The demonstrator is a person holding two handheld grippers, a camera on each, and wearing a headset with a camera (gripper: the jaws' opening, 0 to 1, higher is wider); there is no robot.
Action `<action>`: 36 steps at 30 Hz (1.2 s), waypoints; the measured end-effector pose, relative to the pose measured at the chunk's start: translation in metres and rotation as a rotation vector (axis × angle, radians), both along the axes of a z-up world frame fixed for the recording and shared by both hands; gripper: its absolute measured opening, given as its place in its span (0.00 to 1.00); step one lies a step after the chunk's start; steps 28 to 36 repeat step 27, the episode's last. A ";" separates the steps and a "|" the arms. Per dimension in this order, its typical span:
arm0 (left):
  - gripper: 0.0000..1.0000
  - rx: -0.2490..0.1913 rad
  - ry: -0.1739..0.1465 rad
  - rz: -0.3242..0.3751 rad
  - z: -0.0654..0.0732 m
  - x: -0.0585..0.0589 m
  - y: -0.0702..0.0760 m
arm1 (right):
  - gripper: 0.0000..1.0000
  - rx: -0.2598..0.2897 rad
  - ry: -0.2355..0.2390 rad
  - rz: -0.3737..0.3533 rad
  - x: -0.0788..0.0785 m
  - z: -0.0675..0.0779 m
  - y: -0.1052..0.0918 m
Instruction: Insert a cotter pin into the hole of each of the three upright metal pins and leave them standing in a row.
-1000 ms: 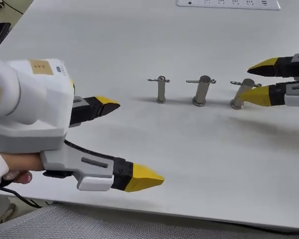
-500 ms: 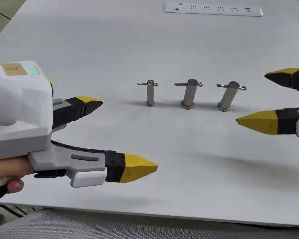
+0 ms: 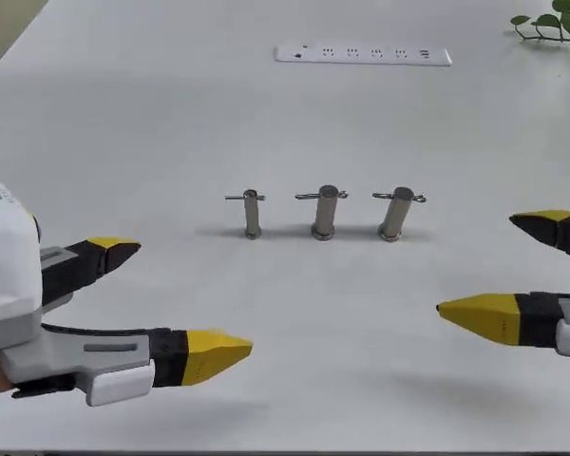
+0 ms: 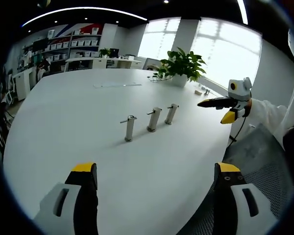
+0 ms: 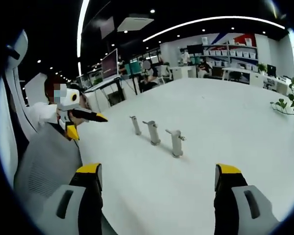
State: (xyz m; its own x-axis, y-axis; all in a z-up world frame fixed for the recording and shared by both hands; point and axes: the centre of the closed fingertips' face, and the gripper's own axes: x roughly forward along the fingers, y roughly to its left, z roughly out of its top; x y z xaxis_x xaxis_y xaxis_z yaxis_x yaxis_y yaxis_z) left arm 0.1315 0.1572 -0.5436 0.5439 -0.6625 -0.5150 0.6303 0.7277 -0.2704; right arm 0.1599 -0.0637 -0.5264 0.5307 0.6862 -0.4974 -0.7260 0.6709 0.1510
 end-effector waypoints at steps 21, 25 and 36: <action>0.99 0.024 0.037 0.065 0.003 0.001 0.012 | 0.98 0.054 0.127 -0.150 -0.023 -0.021 -0.028; 0.99 0.030 0.047 0.085 0.000 -0.001 0.014 | 0.98 0.055 0.139 -0.163 -0.024 -0.021 -0.030; 0.99 0.056 0.052 0.083 -0.003 -0.003 0.015 | 0.98 0.064 0.159 -0.160 -0.025 -0.021 -0.031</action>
